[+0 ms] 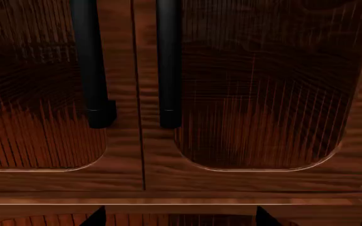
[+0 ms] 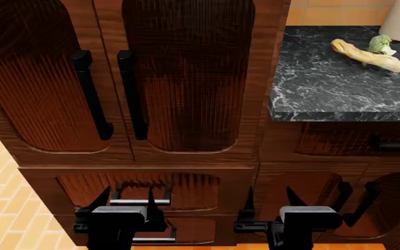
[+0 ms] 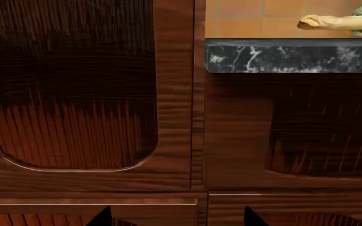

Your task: Open the microwave door

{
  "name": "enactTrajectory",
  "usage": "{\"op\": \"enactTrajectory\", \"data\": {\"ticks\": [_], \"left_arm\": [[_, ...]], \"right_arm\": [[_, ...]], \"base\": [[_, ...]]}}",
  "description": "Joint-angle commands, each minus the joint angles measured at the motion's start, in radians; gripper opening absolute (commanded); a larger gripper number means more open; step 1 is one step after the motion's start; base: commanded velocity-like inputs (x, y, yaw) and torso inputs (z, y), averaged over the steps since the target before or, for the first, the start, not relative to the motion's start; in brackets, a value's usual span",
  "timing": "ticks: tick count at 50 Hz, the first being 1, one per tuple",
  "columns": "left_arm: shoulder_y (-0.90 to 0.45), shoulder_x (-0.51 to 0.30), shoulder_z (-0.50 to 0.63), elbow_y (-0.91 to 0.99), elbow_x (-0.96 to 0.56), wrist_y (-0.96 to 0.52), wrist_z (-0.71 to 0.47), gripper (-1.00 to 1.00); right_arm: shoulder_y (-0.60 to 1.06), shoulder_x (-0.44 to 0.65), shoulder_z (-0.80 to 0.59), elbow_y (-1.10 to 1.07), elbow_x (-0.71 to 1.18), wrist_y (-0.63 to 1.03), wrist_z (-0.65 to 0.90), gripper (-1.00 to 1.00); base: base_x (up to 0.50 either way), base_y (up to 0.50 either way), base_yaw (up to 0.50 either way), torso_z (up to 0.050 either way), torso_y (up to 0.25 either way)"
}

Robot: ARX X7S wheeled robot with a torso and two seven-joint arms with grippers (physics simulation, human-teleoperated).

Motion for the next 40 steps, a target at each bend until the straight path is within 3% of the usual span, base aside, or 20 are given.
{"op": "enactTrajectory", "data": {"ticks": [1, 12, 29, 33, 40], "left_arm": [[-0.001, -0.016, 0.018, 0.000, -0.018, -0.001, -0.017, 1.00], [0.005, -0.049, 0.061, -0.002, -0.040, 0.016, -0.049, 1.00], [0.030, -0.079, 0.070, 0.089, -0.111, 0.001, -0.063, 1.00], [0.043, -0.092, 0.066, 0.220, -0.109, -0.053, -0.090, 1.00], [0.032, -0.138, 0.057, 0.585, -0.133, -0.271, -0.121, 1.00]], "right_arm": [[-0.001, 0.015, -0.020, -0.003, 0.015, 0.002, 0.020, 1.00], [-0.002, 0.047, -0.056, -0.004, 0.056, 0.008, 0.050, 1.00], [-0.002, 0.071, -0.080, -0.034, 0.078, 0.017, 0.098, 1.00], [0.009, 0.084, -0.077, -0.116, 0.089, 0.075, 0.109, 1.00], [0.061, 0.117, -0.043, -0.413, 0.121, 0.260, 0.149, 1.00]], "base": [[0.00, 0.00, 0.00, 0.000, 0.000], [0.00, 0.00, 0.00, 0.000, 0.000], [0.00, 0.00, 0.00, 0.050, 0.000], [0.00, 0.00, 0.00, 0.050, 0.000], [0.00, 0.00, 0.00, 0.050, 0.000]]}}
